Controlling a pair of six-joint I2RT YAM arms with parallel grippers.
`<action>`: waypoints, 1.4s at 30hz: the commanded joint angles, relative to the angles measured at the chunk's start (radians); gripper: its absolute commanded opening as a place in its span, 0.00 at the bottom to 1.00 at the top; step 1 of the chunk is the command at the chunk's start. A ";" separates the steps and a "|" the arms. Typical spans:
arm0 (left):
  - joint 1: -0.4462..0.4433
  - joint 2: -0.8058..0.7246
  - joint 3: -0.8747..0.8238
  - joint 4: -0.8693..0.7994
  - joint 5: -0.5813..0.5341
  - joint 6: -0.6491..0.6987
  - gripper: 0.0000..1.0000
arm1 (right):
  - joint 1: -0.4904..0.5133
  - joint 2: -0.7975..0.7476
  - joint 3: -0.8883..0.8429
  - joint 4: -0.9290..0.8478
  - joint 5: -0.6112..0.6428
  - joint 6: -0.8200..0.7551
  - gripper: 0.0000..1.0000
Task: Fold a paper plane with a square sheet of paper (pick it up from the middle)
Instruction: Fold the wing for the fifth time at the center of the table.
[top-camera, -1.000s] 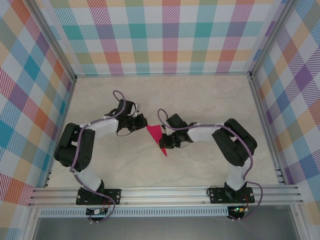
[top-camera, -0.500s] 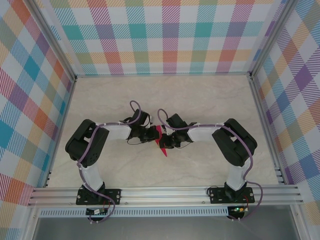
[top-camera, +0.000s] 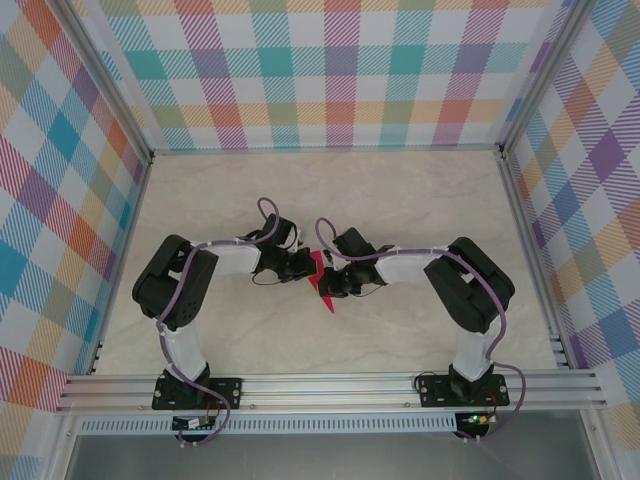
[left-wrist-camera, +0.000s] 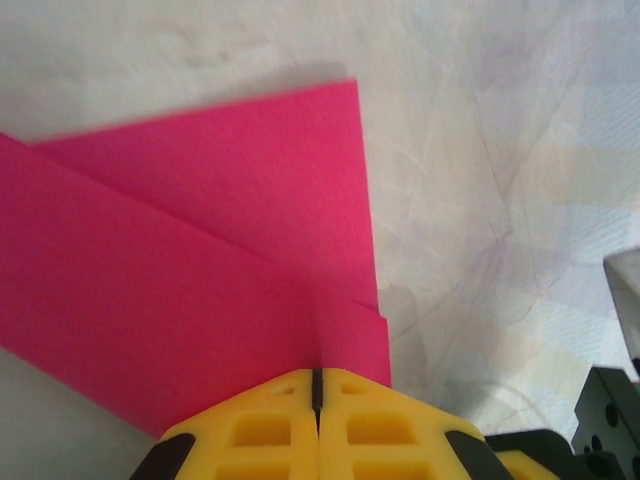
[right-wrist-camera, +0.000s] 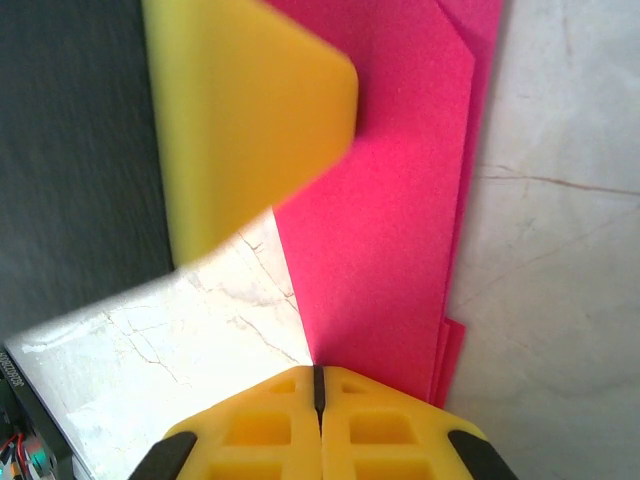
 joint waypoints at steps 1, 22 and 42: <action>0.078 0.047 0.040 -0.035 -0.131 0.038 0.06 | 0.007 0.074 -0.090 -0.253 0.064 0.001 0.05; 0.227 0.022 0.133 -0.096 -0.057 0.086 0.06 | 0.007 0.056 -0.091 -0.231 0.052 0.014 0.05; -0.004 -0.111 -0.046 0.028 -0.029 -0.049 0.05 | 0.007 -0.045 0.010 -0.205 -0.011 0.018 0.06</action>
